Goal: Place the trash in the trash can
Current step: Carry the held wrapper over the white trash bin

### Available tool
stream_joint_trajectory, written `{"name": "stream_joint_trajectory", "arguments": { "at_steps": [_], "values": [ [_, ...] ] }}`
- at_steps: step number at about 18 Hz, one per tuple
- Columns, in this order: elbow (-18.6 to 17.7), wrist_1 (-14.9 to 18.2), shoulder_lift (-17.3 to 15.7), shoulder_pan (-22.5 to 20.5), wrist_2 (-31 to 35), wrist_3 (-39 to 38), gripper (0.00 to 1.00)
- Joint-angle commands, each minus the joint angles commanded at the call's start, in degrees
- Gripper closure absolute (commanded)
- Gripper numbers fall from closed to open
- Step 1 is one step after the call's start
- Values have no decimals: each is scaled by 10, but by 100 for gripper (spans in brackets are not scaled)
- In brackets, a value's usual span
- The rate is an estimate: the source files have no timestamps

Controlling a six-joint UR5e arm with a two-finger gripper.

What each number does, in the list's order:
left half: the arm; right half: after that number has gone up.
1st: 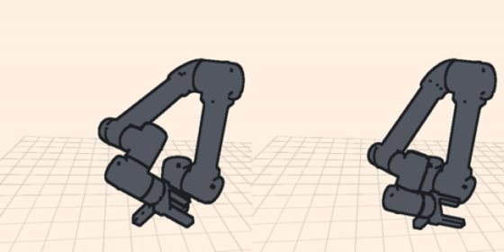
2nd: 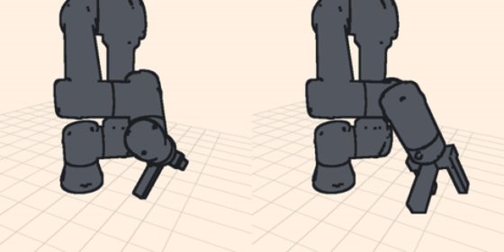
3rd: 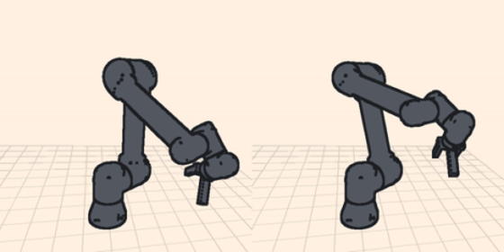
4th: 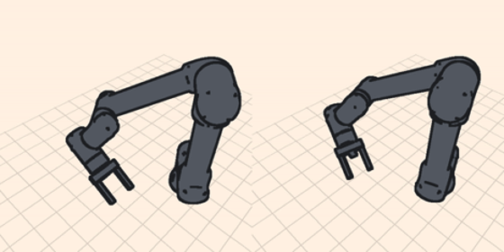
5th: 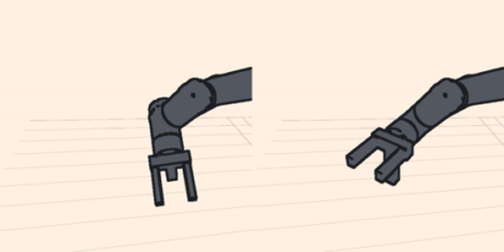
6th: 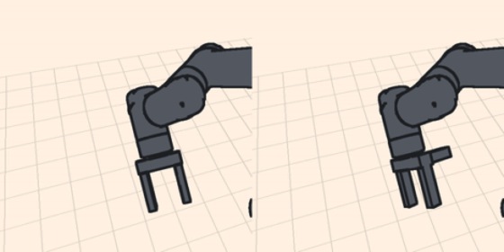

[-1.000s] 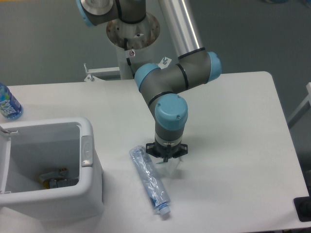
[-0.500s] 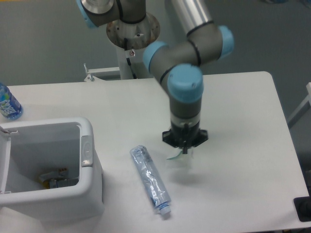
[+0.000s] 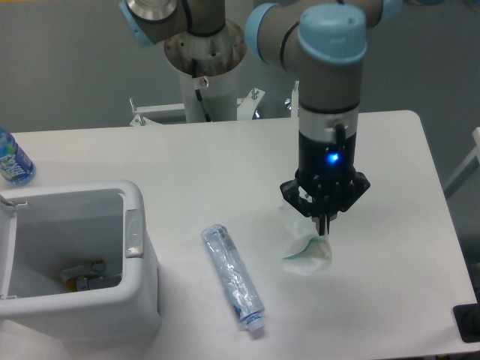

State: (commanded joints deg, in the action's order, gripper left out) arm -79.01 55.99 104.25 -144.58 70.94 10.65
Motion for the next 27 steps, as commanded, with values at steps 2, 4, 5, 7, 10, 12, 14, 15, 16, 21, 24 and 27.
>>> {"name": "stream_joint_trajectory", "arguments": {
  "at_steps": [2, 4, 5, 7, 10, 12, 14, 15, 16, 21, 24, 27],
  "values": [
    [7, -22, -5, 26, -19, -51, 100],
    [12, -42, -18, 63, -21, -93, 100],
    [11, -44, -26, 79, -20, -105, 100],
    [5, -44, -33, 114, -21, -109, 100],
    [5, -45, -41, 156, -20, -113, 100],
    [0, -45, -43, 184, -20, -115, 100],
    [-9, -47, -41, 211, -20, -114, 99],
    [-12, -47, -40, 220, -20, -114, 92],
    [-18, -47, -40, 225, -20, -114, 87],
    [-27, -69, -40, 231, -13, -110, 0],
    [-26, -70, -37, 226, -13, -110, 0],
    [-21, -72, -19, 173, -13, -111, 0]
  ]
}}
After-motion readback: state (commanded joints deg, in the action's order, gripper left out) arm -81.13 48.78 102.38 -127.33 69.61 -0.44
